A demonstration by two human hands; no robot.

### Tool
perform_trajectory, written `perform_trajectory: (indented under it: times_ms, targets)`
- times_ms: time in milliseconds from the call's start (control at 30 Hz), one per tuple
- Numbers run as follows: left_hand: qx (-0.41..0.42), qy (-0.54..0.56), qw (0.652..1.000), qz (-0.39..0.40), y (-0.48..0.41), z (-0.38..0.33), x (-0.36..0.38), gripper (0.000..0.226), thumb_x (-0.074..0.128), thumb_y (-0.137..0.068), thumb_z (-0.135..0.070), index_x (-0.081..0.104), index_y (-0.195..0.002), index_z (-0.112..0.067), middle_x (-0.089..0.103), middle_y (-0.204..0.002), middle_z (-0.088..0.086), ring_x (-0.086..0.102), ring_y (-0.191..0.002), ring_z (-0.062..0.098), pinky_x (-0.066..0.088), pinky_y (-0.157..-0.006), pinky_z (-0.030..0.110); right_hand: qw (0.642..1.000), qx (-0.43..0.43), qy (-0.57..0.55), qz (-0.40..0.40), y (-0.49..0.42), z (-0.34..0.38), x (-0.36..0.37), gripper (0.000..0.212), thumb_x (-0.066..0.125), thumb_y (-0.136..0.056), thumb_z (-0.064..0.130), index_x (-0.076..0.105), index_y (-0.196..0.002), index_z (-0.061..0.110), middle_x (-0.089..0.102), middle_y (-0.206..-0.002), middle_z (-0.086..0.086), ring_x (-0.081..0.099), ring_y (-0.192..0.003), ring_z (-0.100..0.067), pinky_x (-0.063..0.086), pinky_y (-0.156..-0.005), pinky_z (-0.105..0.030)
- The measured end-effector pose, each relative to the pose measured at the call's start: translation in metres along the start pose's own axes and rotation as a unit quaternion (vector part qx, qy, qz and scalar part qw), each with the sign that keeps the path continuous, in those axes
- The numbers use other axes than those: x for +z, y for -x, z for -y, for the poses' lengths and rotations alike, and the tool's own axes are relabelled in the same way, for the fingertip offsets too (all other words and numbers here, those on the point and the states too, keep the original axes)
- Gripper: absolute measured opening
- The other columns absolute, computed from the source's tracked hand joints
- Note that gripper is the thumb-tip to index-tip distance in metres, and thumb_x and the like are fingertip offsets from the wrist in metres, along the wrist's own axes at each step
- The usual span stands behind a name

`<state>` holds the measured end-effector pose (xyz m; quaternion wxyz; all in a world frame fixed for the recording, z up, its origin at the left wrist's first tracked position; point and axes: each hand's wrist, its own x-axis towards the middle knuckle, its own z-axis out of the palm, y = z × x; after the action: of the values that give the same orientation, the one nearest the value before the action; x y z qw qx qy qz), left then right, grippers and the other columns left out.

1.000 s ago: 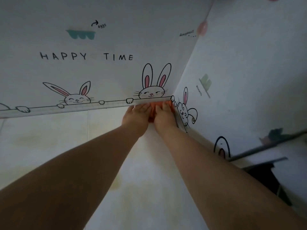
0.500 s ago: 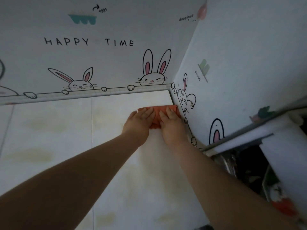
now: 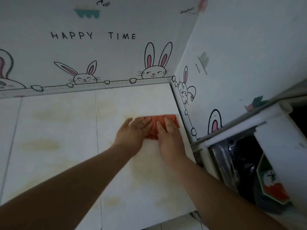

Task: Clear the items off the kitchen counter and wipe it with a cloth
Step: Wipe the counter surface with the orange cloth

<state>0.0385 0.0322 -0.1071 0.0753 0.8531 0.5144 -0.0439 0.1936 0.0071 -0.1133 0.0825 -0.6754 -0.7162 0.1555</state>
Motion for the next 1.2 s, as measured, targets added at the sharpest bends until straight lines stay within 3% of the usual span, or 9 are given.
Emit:
perform_trajectory:
  times_ms: [67, 133, 267, 500, 733, 867, 1000, 1133, 1200]
  targets:
    - [-0.037, 0.000, 0.999, 0.018, -0.024, 0.023, -0.007, 0.051, 0.029, -0.099, -0.027, 0.019, -0.148, -0.033, 0.015, -0.158, -0.014, 0.018, -0.144, 0.009, 0.012, -0.116, 0.036, 1.000, -0.014, 0.025, 0.010, -0.038, 0.009, -0.005, 0.050, 0.038, -0.099, 0.021, 0.028, -0.148, 0.020, 0.014, -0.159, -0.011, 0.010, -0.146, -0.026, 0.009, -0.120, -0.040]
    - [-0.071, -0.020, 0.997, 0.006, -0.047, 0.045, -0.015, 0.054, 0.029, -0.098, -0.026, 0.013, -0.149, -0.033, 0.011, -0.159, -0.015, 0.014, -0.144, 0.008, 0.007, -0.117, 0.036, 0.998, -0.026, 0.062, 0.021, -0.074, 0.019, -0.011, 0.051, 0.037, -0.098, 0.026, 0.026, -0.148, 0.025, 0.012, -0.160, -0.008, 0.008, -0.147, -0.023, 0.007, -0.119, -0.043]
    - [-0.115, -0.016, 0.993, -0.004, -0.085, 0.077, -0.034, 0.058, 0.036, -0.095, -0.022, 0.017, -0.149, -0.031, 0.015, -0.158, -0.013, 0.020, -0.143, 0.011, 0.012, -0.118, 0.035, 0.995, -0.023, 0.082, 0.053, -0.137, 0.033, -0.014, 0.053, 0.035, -0.098, 0.026, 0.021, -0.149, 0.030, 0.008, -0.160, -0.004, 0.006, -0.147, -0.023, 0.007, -0.118, -0.049]
    - [-0.107, 0.013, 0.993, -0.050, -0.086, 0.094, -0.023, 0.055, 0.036, -0.096, -0.020, 0.022, -0.148, -0.033, 0.023, -0.156, -0.012, 0.027, -0.140, 0.013, 0.020, -0.113, 0.029, 0.998, 0.013, -0.017, 0.056, -0.153, 0.054, -0.007, 0.051, 0.038, -0.100, 0.022, 0.024, -0.149, 0.023, 0.001, -0.160, -0.009, 0.000, -0.146, -0.030, 0.006, -0.120, -0.040]
    - [-0.152, -0.015, 0.988, 0.016, -0.049, 0.132, -0.027, 0.057, 0.035, -0.098, -0.019, 0.015, -0.150, -0.032, 0.013, -0.158, -0.014, 0.028, -0.139, 0.015, 0.018, -0.114, 0.029, 0.995, -0.077, 0.046, 0.051, -0.156, 0.082, 0.008, 0.047, 0.039, -0.099, 0.035, 0.034, -0.145, 0.029, 0.014, -0.156, -0.009, 0.013, -0.140, -0.036, 0.018, -0.117, -0.042]
    - [-0.182, 0.046, 0.982, 0.030, -0.041, 0.107, -0.027, 0.053, 0.035, -0.099, -0.024, 0.019, -0.149, -0.031, 0.015, -0.158, -0.011, 0.028, -0.139, 0.023, 0.021, -0.115, 0.030, 0.993, -0.107, 0.001, 0.040, -0.134, 0.063, 0.006, 0.045, 0.048, -0.096, 0.026, 0.044, -0.141, 0.025, 0.030, -0.149, -0.007, 0.027, -0.134, -0.032, 0.028, -0.112, -0.040]
    - [-0.127, 0.084, 0.988, 0.016, 0.005, 0.069, -0.014, 0.051, 0.033, -0.098, -0.038, 0.029, -0.147, -0.024, 0.023, -0.157, -0.003, 0.022, -0.143, 0.022, 0.018, -0.117, 0.034, 0.993, -0.118, 0.012, 0.023, -0.069, 0.046, 0.007, 0.042, 0.051, -0.094, 0.027, 0.050, -0.136, 0.022, 0.038, -0.142, -0.010, 0.036, -0.125, -0.032, 0.038, -0.105, -0.041]
    - [-0.111, 0.083, 0.990, 0.040, 0.076, 0.023, 0.008, 0.063, 0.013, -0.092, -0.052, 0.032, -0.146, -0.025, 0.028, -0.155, -0.003, 0.029, -0.141, 0.021, 0.021, -0.115, 0.040, 0.993, -0.121, 0.003, 0.006, 0.008, 0.033, 0.007, 0.039, 0.055, -0.092, 0.023, 0.056, -0.131, 0.021, 0.047, -0.135, -0.010, 0.044, -0.119, -0.031, 0.043, -0.102, -0.039]
    - [-0.098, 0.065, 0.992, 0.033, 0.109, 0.001, 0.019, 0.060, 0.019, -0.093, -0.051, 0.038, -0.143, -0.023, 0.036, -0.152, -0.001, 0.037, -0.138, 0.023, 0.023, -0.114, 0.043, 0.993, -0.114, 0.025, 0.026, 0.045, 0.031, 0.007, 0.045, 0.056, -0.089, 0.018, 0.053, -0.134, 0.024, 0.047, -0.136, -0.008, 0.043, -0.122, -0.029, 0.041, -0.103, -0.037]
